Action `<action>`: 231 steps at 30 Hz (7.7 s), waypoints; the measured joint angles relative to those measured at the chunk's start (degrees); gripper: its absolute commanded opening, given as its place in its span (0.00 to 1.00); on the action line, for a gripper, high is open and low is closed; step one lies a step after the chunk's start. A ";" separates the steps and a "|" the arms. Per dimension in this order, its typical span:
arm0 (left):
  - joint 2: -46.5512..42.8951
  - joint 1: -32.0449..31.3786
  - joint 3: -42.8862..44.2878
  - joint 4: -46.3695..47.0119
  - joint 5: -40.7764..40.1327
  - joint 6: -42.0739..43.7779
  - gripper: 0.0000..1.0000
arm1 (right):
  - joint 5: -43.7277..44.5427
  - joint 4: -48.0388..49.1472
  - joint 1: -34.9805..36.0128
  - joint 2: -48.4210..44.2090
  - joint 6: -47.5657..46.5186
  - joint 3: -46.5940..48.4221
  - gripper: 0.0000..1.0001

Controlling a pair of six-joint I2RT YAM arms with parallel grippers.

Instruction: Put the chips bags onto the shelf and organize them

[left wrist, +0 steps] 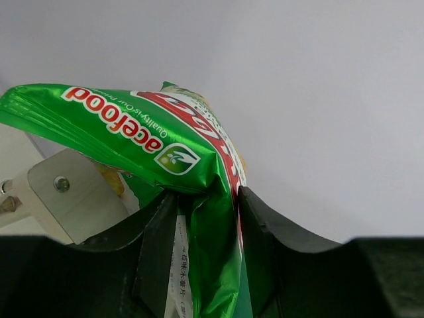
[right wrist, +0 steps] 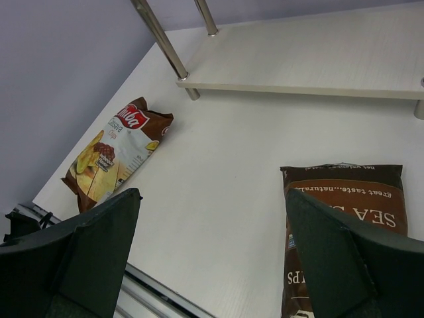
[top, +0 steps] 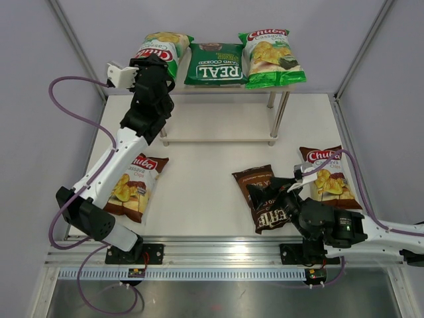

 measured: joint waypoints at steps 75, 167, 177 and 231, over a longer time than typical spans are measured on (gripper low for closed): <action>-36.87 3.87 -41.31 -29.86 31.61 41.51 0.99 | -47.56 4.63 -15.37 18.71 -0.52 2.16 0.99; -60.81 38.16 -46.23 -15.28 101.55 -1.95 0.00 | -48.78 52.98 -7.78 41.40 -3.32 -1.62 0.99; -63.21 36.92 -46.01 -8.41 100.50 -17.20 0.00 | -50.38 58.07 -7.76 43.17 -3.28 -1.22 0.98; -56.57 6.99 -45.90 10.82 100.98 13.86 0.00 | -57.37 15.96 -8.13 13.77 -9.05 10.16 1.00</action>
